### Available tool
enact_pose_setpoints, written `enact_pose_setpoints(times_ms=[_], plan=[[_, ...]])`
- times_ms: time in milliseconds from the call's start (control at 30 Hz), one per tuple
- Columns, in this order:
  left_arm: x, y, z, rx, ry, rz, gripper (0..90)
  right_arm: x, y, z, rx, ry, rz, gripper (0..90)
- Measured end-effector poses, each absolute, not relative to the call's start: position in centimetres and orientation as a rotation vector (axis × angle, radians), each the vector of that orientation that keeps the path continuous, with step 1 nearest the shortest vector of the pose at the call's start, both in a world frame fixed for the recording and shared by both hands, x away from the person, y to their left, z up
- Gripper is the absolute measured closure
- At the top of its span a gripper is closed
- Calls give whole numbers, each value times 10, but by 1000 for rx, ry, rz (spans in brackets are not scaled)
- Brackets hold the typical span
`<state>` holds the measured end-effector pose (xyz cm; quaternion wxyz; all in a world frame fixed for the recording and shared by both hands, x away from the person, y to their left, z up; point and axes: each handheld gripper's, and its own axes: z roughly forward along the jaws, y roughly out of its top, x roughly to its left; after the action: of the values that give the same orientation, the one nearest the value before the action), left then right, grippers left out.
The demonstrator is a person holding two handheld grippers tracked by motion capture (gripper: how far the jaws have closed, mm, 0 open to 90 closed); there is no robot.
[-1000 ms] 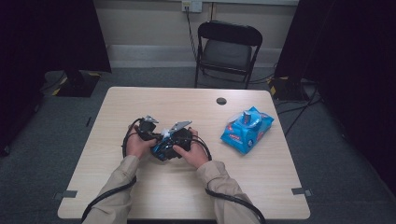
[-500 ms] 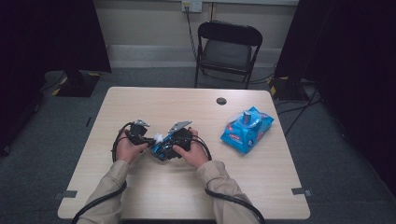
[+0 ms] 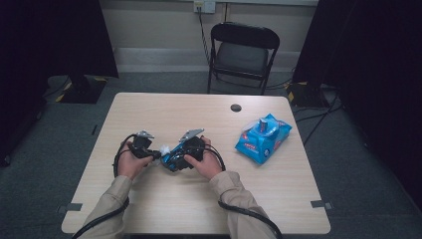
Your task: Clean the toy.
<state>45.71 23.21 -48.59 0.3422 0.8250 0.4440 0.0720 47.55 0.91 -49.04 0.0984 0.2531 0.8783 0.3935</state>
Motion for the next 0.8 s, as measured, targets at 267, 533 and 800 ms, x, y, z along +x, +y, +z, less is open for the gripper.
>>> enact_pose_setpoints(times_ms=[267, 533, 800], plan=[[451, 239, -486, 2149, 1153, 174, 842, 475, 9, -491, 748, 2596, 1168, 0], [444, 251, -482, 2146, 1174, 166, 842, 475, 9, -491, 749, 2598, 1166, 0], [459, 255, -463, 2041, 1196, 233, 840, 475, 9, -491, 751, 2596, 1169, 0]])
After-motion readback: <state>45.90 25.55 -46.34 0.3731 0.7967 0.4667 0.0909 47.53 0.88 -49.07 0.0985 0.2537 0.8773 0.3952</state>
